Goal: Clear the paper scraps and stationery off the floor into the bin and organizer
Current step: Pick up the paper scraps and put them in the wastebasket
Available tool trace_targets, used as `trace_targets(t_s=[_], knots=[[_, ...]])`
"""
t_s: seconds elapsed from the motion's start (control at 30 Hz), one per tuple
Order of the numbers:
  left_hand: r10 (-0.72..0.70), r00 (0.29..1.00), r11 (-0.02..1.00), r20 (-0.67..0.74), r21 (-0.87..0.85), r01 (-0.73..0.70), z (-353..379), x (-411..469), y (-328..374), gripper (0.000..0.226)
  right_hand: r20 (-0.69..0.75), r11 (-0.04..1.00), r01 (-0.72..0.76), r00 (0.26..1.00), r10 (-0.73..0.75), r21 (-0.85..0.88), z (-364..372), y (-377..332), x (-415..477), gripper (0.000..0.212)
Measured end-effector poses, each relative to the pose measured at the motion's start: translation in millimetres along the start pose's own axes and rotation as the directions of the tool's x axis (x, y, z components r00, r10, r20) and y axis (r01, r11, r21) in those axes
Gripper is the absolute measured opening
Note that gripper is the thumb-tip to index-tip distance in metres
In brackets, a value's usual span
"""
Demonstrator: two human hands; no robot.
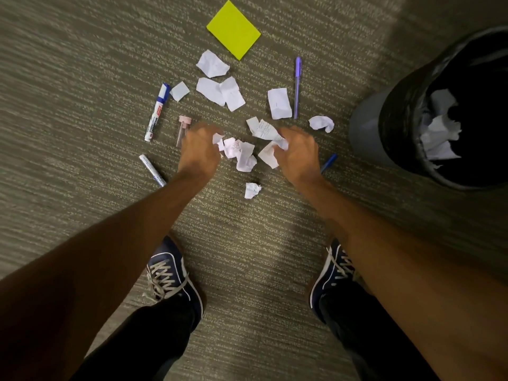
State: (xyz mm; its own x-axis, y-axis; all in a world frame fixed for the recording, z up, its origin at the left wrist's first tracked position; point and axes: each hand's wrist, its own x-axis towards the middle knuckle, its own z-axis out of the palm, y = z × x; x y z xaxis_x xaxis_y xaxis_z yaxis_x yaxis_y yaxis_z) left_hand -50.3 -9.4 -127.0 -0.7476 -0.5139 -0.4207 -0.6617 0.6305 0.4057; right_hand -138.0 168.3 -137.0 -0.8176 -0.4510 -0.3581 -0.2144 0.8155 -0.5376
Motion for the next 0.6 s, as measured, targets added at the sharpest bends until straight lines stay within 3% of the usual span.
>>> trace_targets(t_s=[0.13, 0.3, 0.43, 0.6], knots=[[-0.018, 0.999, 0.994, -0.048, -0.109, 0.013, -33, -15, 39, 0.035, -0.054, 0.991, -0.043, 0.997, 0.05, 0.123, -37, -13, -5, 0.019], [0.037, 0.987, 0.981, -0.156, -0.185, -0.066, -73, -30, 106, 0.028, -0.156, 0.937, -0.065, 0.98, 0.126, 0.343, -103, -29, -21, 0.021], [0.143, 0.978, 0.953, -0.153, -0.245, -0.177, -95, -44, 164, 0.026, -0.17, 0.873, -0.128, 0.958, 0.233, 0.471, -161, -27, -35, 0.016], [0.205, 0.972, 0.92, -0.119, -0.315, -0.233, -108, -61, 237, 0.027, -0.193, 0.869, -0.149, 0.944, 0.267, 0.472, -228, -12, -54, 0.027]])
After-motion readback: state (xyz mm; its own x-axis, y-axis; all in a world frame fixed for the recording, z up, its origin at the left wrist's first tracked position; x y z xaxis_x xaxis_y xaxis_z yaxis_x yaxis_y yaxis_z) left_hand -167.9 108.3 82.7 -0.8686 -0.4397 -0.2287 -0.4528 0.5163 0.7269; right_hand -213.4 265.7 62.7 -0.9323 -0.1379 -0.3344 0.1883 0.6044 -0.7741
